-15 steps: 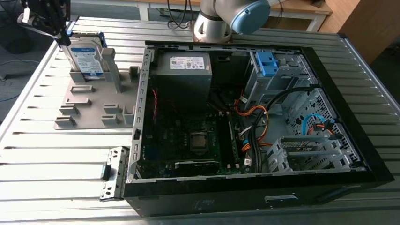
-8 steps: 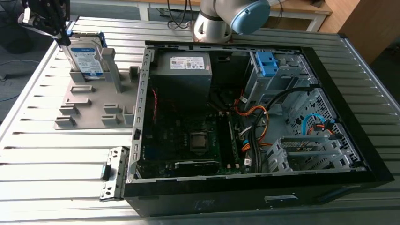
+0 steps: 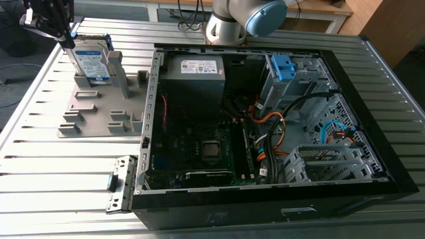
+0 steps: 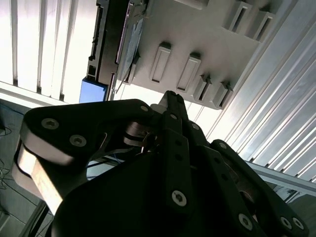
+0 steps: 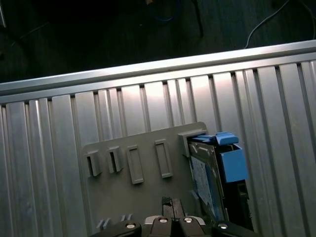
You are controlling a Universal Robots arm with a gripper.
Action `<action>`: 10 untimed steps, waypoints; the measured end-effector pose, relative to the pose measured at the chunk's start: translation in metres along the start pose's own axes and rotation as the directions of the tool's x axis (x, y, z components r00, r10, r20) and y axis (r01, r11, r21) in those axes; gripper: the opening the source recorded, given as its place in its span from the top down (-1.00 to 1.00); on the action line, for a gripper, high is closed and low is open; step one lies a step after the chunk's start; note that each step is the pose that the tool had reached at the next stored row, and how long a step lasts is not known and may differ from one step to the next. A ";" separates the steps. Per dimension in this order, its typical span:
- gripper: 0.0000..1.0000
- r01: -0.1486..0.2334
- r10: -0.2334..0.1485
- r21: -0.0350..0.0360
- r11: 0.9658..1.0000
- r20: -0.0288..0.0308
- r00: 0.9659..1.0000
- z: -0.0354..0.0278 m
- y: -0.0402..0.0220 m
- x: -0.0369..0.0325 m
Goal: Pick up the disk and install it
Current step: 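Pick up the disk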
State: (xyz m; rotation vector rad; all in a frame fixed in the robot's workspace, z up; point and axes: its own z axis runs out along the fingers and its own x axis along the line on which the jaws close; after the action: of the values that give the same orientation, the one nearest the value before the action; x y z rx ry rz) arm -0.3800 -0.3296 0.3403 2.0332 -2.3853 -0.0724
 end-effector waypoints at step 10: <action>0.79 0.021 -0.021 -0.001 1.000 -0.001 1.000 0.0000 0.0000 0.0000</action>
State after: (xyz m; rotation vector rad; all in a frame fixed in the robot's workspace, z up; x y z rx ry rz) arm -0.3800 -0.3296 0.3403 2.0584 -2.3629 -0.0723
